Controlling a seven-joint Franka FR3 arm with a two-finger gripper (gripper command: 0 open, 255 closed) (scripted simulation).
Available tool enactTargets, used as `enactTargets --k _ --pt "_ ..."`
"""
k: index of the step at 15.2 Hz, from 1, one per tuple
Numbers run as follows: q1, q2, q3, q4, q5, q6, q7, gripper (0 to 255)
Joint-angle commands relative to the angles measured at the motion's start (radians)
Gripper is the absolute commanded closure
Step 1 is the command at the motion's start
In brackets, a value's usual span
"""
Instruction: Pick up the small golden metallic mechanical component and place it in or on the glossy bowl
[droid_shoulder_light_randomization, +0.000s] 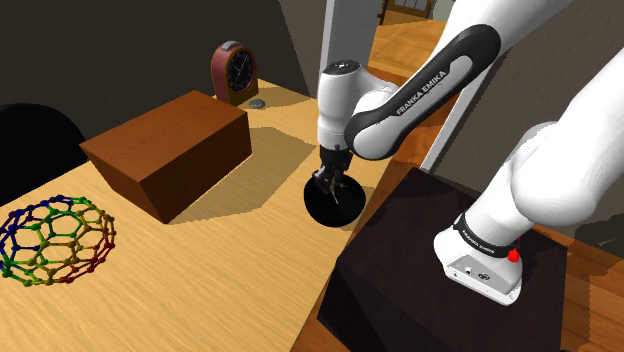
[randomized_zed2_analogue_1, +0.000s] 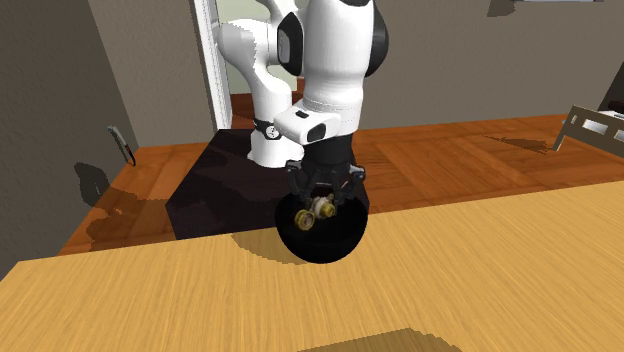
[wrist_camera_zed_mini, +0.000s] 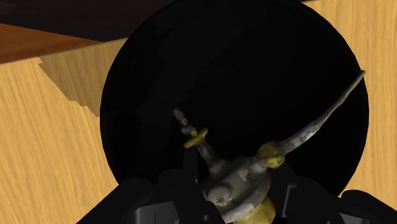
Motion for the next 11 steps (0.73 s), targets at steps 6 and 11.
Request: enactTargets --k 6,11 --pt "0.000 0.005 0.000 -0.002 -0.003 0.007 0.002 0" --pt "0.000 0.005 0.000 -0.002 -0.003 0.007 0.002 0"
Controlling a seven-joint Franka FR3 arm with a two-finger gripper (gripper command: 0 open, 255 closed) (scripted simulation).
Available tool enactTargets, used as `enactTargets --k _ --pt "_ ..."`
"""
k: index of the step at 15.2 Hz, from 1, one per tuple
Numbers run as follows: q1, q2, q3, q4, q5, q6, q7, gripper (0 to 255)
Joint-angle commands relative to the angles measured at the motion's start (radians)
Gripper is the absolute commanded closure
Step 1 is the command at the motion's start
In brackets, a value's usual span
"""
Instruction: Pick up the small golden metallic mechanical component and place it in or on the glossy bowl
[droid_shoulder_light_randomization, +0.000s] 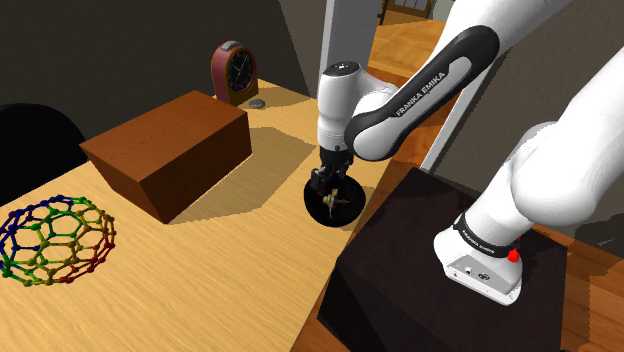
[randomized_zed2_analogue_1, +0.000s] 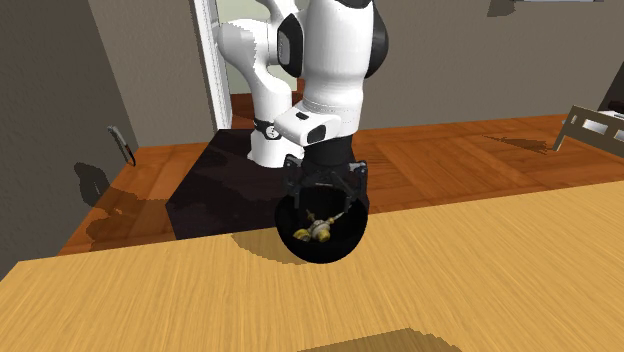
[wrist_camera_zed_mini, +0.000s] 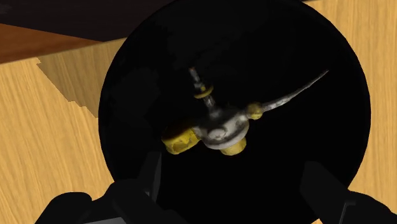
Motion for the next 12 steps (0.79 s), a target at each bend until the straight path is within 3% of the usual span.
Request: enactTargets --k 1,4,12 --pt "0.003 -0.035 0.001 0.007 0.017 -0.041 -0.012 0" --pt "0.011 -0.122 -0.001 0.035 0.052 -0.154 -0.038 0" --pt "0.012 -0.122 -0.001 0.035 0.052 -0.154 -0.038 0"
